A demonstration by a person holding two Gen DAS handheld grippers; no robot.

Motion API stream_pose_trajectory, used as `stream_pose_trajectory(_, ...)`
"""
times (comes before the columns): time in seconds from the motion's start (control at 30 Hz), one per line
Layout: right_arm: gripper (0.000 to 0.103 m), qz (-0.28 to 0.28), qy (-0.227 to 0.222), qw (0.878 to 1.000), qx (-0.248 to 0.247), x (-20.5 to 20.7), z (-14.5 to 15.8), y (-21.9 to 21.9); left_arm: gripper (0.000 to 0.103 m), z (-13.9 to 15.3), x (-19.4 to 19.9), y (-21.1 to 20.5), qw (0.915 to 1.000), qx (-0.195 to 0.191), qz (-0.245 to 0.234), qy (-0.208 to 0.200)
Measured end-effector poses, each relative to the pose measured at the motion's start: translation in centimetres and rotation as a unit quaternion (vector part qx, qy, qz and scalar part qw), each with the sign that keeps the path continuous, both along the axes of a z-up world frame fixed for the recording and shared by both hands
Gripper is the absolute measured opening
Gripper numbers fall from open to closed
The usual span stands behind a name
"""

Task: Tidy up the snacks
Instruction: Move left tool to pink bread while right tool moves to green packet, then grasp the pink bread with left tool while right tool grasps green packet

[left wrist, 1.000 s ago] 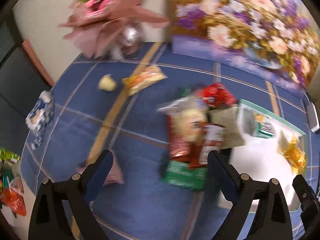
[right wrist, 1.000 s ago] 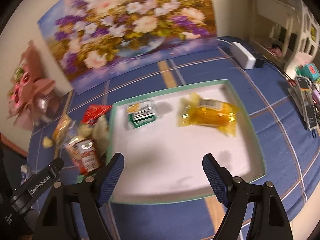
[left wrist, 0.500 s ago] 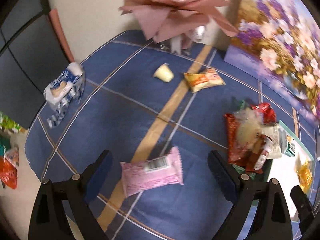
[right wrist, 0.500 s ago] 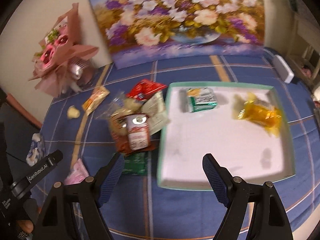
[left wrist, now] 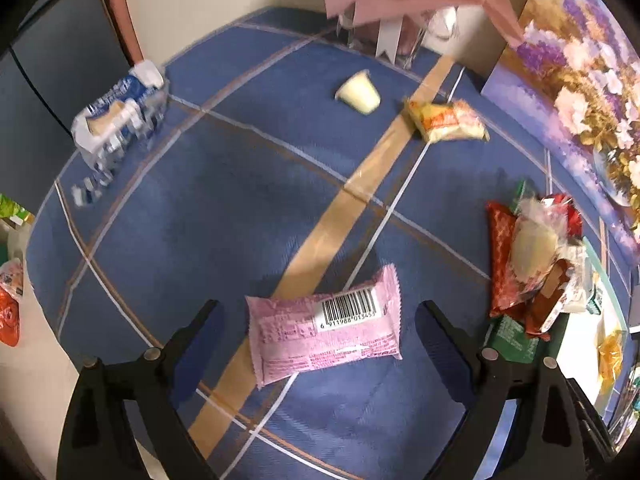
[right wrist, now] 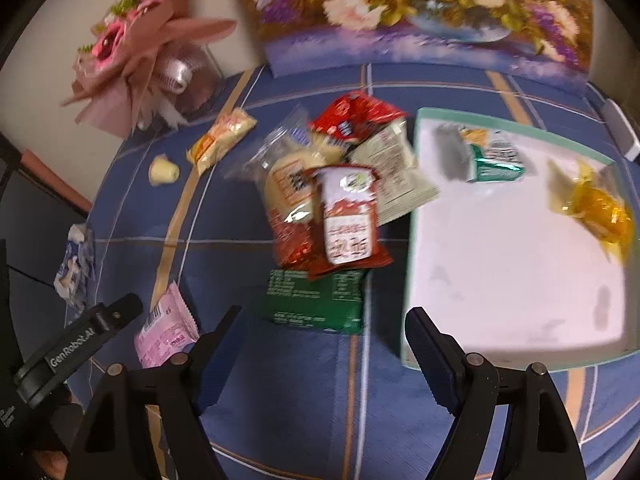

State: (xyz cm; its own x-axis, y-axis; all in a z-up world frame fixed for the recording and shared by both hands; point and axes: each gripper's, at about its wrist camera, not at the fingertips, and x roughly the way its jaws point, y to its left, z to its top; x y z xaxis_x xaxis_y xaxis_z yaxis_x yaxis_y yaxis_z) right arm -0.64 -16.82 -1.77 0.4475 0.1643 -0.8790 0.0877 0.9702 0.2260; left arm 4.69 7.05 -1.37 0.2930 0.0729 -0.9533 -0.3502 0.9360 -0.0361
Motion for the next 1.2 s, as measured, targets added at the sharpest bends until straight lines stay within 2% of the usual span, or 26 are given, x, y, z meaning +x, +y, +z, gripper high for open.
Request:
stream_pose_trajectory(0.3, 0.083, 0.023, 0.021, 0.999, -0.014, 1.7, -2.8, 1.6, 0.096, -3.2, 0.7, 0.3, 0.9980, -0.050, 0.020, 0.033)
stream_pose_trajectory(0.93, 0.083, 0.021, 0.041, 0.999, 0.008, 2.9, -4.8, 1.0, 0.096, -5.6, 2.3, -0.5, 0.9978, -0.035, 0.027, 0.050)
stream_pose_trajectory(1.2, 0.083, 0.028, 0.039, 0.999, -0.018, 3.1, -5.2, 2.0, 0.096, -6.7, 2.6, 0.1, 0.9973, -0.036, 0.030, 0.056)
